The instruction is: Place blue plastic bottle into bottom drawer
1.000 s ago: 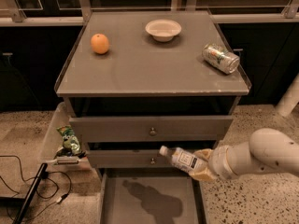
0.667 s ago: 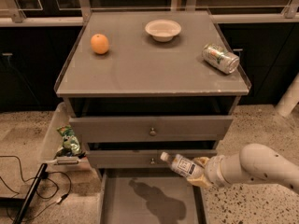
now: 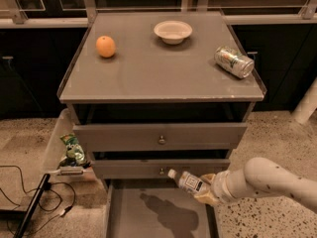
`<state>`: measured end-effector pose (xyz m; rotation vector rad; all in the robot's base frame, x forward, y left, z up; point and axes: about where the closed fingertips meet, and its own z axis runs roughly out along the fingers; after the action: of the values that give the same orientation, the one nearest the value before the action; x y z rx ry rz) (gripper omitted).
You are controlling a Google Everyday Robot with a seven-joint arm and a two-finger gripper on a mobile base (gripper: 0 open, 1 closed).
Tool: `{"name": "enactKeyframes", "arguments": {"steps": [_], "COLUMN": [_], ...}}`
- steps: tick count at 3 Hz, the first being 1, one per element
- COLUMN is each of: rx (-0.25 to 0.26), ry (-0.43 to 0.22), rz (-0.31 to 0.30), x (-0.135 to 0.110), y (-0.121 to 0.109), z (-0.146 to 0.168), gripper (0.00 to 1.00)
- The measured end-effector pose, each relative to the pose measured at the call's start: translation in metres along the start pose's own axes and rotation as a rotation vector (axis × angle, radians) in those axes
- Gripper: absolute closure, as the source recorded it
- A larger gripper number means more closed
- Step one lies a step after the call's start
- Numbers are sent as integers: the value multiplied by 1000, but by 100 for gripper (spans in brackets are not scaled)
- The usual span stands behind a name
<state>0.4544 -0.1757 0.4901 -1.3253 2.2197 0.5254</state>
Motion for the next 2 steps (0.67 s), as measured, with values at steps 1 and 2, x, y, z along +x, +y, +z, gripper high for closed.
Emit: {"name": "enactKeyframes", "arguments": {"steps": [1, 2], "rx": [-40, -27], "ry": [28, 24], "rz": [36, 10], "x": [46, 82], "y": [4, -3], "z": [67, 125], "gripper": [100, 100]}}
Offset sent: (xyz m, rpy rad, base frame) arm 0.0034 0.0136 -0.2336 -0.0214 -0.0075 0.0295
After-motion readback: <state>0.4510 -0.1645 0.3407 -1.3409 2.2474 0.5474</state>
